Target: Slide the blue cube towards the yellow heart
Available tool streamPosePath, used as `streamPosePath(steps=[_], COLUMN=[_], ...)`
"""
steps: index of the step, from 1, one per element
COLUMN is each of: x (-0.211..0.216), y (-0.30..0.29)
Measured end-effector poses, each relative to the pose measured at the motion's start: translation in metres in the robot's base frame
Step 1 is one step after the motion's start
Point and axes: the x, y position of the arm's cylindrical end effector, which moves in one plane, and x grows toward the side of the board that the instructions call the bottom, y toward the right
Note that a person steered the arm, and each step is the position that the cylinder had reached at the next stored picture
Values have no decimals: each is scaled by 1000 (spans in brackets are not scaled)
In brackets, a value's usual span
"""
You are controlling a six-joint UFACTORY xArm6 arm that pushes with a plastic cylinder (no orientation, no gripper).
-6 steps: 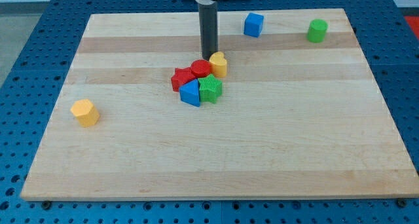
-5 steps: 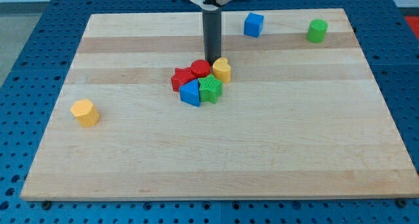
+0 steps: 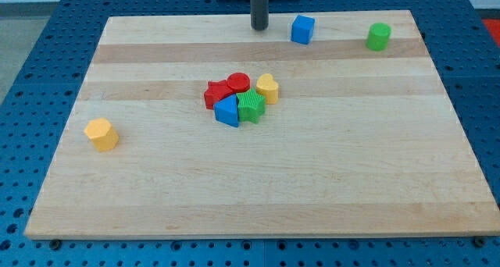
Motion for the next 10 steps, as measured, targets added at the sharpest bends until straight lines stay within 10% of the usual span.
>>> streamPosePath(steps=[3, 6, 10], x=[11, 21, 162], y=[143, 94, 24])
